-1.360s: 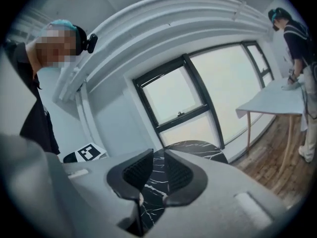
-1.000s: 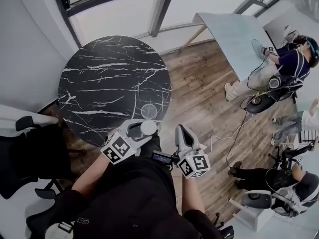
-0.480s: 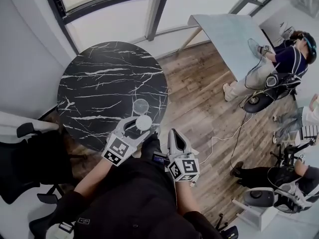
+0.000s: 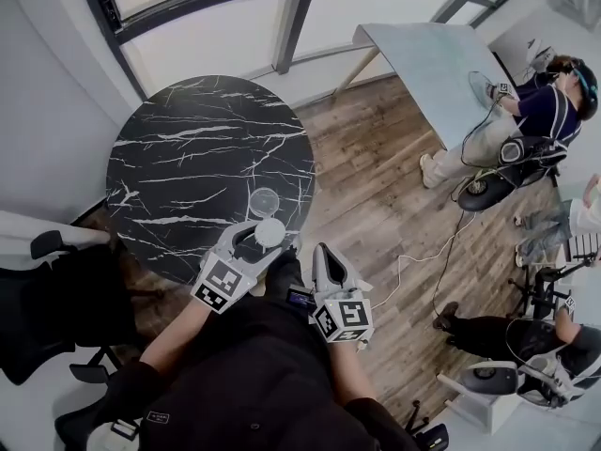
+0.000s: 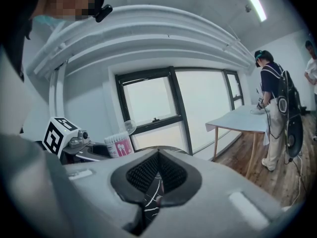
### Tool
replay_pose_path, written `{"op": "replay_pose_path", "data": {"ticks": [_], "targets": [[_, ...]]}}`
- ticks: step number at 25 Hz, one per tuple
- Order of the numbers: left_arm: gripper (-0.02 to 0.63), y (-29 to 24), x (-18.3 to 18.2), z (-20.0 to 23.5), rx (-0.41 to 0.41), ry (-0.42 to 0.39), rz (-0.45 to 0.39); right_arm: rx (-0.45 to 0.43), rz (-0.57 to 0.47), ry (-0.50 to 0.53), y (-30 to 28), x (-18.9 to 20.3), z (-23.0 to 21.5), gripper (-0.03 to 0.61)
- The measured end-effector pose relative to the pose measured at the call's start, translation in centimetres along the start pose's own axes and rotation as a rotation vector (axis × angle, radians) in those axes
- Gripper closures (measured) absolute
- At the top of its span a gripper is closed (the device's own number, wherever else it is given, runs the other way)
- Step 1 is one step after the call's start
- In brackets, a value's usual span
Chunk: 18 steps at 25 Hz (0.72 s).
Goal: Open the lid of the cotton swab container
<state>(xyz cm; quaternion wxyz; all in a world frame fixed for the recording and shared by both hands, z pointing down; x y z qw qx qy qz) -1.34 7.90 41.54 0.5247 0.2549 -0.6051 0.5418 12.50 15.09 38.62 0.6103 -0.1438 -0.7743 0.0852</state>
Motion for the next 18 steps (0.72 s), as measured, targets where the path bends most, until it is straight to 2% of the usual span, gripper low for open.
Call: {"op": "replay_pose_path", "data": {"ticks": [18], "targets": [[0.367, -0.4, 0.2, -1.4, 0.020, -0.002, 0.006, -0.017, 0.003, -0.004, 0.8, 0.2, -0.4, 0.577]]}}
Point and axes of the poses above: the fingertips, and each gripper's own axes: y backward along the fingers, z to its left, x out of its underside, the point moved 5 cm from there along y, backward along the fingers, and after that the axes turned 1 degree about -y, right-handed, at the moved point
